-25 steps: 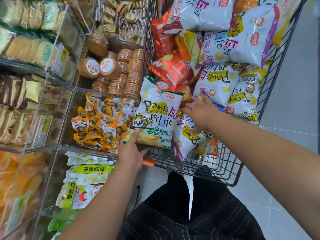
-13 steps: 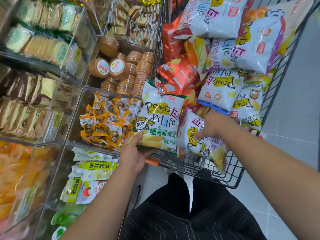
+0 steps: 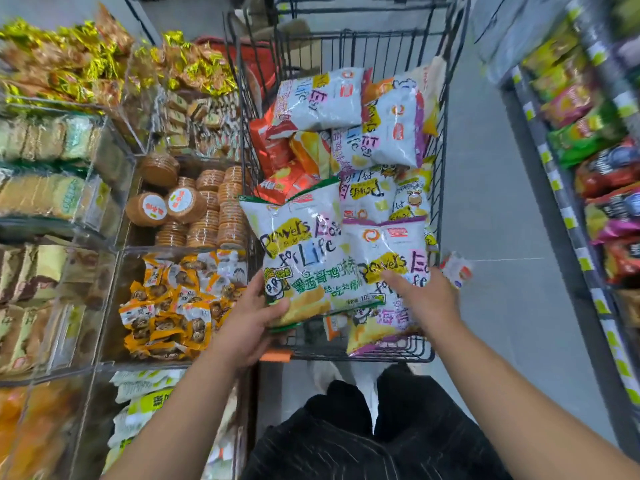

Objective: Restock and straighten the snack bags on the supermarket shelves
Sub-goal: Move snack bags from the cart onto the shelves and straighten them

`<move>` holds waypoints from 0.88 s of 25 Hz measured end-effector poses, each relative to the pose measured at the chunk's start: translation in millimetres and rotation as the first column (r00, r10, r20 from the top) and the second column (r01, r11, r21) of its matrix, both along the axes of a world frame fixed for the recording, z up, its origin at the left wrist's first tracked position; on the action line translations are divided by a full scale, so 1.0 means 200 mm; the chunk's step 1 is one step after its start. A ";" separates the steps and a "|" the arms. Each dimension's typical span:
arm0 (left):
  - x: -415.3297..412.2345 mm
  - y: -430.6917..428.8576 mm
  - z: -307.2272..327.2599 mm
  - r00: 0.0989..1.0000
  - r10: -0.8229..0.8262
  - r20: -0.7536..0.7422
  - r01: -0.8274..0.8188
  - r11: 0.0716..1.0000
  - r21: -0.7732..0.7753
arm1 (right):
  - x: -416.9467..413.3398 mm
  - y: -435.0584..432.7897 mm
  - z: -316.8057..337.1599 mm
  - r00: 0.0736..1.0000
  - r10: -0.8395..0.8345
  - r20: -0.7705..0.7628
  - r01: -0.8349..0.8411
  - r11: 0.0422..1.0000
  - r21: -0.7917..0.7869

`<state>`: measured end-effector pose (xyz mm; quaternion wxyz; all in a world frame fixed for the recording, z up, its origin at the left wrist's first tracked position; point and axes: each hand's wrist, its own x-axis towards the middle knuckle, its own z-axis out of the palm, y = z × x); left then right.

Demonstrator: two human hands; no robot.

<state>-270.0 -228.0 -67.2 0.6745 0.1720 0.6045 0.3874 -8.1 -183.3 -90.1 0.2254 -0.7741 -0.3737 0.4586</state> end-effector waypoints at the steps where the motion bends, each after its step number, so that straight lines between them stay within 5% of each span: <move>1: 0.00 0.01 0.03 0.994 -0.097 -0.047 0.098 0.995 0.012 | 0.04 -0.02 0.03 0.999 -0.033 -0.009 0.034 0.999 0.032; 9: 0.35 0.06 0.23 0.891 -0.448 -0.078 0.454 0.881 0.133 | 0.49 -0.18 0.28 0.973 -0.229 -0.005 0.226 0.957 0.180; 22: 1.64 -0.20 0.50 0.784 -0.569 -0.250 0.617 0.759 0.209 | 1.51 -0.99 0.54 0.847 -0.531 -0.024 0.511 0.801 0.311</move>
